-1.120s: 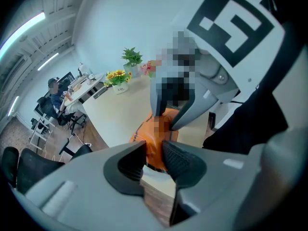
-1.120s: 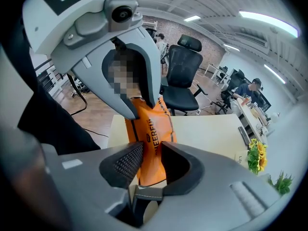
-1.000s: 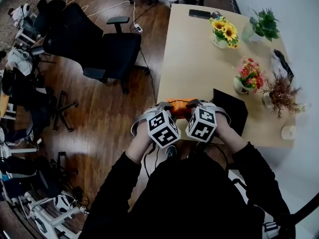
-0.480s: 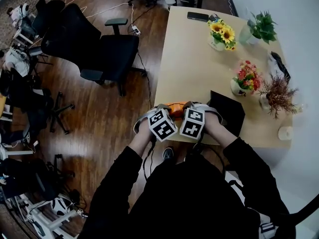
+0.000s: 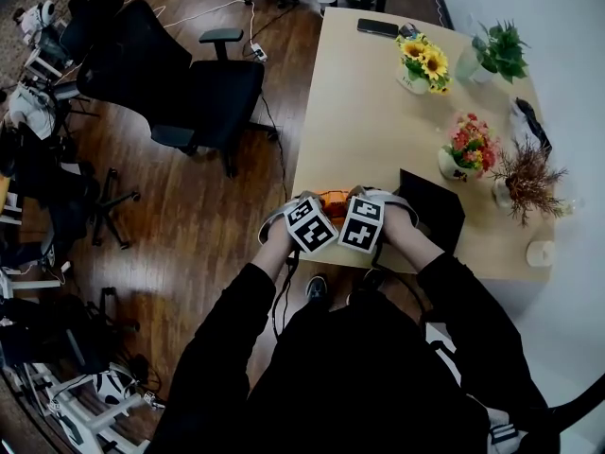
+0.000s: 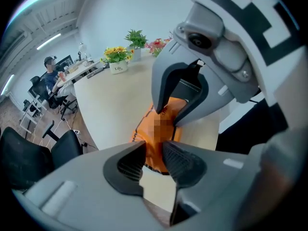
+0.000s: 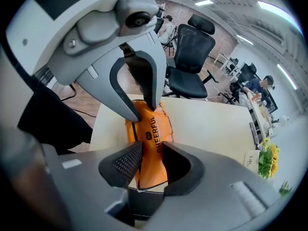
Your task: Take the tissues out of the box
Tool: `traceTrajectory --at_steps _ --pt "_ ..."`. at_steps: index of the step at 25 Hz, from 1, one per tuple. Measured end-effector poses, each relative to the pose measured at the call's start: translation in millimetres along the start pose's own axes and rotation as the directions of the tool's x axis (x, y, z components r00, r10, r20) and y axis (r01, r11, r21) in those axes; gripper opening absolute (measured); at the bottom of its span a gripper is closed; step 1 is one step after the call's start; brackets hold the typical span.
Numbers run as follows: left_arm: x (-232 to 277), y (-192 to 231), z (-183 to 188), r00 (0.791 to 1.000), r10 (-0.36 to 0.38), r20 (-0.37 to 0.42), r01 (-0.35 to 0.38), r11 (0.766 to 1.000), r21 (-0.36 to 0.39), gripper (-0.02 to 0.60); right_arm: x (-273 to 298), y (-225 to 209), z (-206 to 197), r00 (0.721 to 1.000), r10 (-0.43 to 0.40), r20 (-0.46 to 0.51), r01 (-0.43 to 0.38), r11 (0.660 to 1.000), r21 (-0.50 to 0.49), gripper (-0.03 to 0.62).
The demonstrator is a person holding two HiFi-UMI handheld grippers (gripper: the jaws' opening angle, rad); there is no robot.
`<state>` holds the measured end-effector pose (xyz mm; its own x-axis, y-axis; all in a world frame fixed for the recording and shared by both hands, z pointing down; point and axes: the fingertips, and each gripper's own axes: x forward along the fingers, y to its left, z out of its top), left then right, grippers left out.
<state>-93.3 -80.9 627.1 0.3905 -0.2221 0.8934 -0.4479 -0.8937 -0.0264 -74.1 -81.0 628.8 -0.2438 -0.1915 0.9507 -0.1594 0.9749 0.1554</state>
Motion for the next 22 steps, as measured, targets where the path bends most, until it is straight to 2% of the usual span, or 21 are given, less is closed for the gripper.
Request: traceTrajectory --at_steps 4,5,7,8,10,11,12,14,16,18,20,22 --pt "-2.0 2.5 -1.3 0.999 -0.008 0.045 0.01 0.999 -0.047 0.115 -2.8 0.2 0.7 0.999 0.027 0.041 -0.028 1.0 0.009 0.144" --pt "-2.9 5.5 -5.3 0.999 0.001 0.054 0.003 0.997 -0.072 0.139 -4.6 0.0 0.0 0.998 0.025 0.056 -0.026 0.999 0.018 0.154" --pt "-6.2 10.9 -17.9 0.999 0.016 0.051 -0.01 0.993 -0.117 0.229 -9.1 -2.1 -4.5 0.997 0.012 0.07 -0.014 0.999 0.035 0.16" --pt "-10.3 12.1 -22.3 0.999 0.019 0.05 -0.012 0.991 -0.136 0.245 -12.2 -4.9 -7.6 0.997 -0.003 0.073 0.0 0.999 0.043 0.153" --pt "-23.4 15.2 -23.6 0.996 0.041 0.081 -0.026 0.984 -0.177 0.249 -23.9 -14.9 -11.4 0.994 -0.057 0.095 0.05 0.996 0.072 0.116" --pt "-32.9 18.0 -21.3 0.991 0.068 0.114 -0.044 0.978 -0.204 0.249 -32.8 -22.2 -11.5 0.988 -0.097 0.119 0.085 0.991 0.103 0.07" --pt "-44.7 20.6 -18.2 0.982 0.105 0.157 -0.066 0.97 -0.235 0.247 -43.2 -29.9 -10.5 0.979 -0.139 0.149 0.117 0.982 0.148 0.015" --pt "-71.2 21.0 -13.5 0.952 0.181 0.246 -0.099 0.945 -0.311 0.224 -65.8 -42.0 -6.9 0.954 -0.208 0.217 0.148 0.954 0.262 0.001" --pt "-94.8 13.5 -8.8 0.92 0.234 0.316 -0.107 0.922 -0.372 0.197 -89.2 -50.7 -4.8 0.921 -0.266 0.285 0.151 0.917 0.37 0.0" --pt "-115.4 3.8 2.9 0.88 0.276 0.387 -0.109 0.91 -0.401 0.174 -115.0 -57.7 -5.6 0.872 -0.339 0.353 0.15 0.872 0.465 0.0" --pt "-138.0 -3.1 19.6 0.828 0.317 0.462 -0.114 0.903 -0.415 0.135 -145.4 -62.6 -5.3 0.799 -0.417 0.434 0.122 0.818 0.562 0.0" --pt "-162.1 -7.1 36.7 0.774 0.348 0.528 -0.124 0.902 -0.413 0.105 -180.2 -66.1 -2.1 0.702 -0.49 0.517 0.064 0.766 0.639 0.0"
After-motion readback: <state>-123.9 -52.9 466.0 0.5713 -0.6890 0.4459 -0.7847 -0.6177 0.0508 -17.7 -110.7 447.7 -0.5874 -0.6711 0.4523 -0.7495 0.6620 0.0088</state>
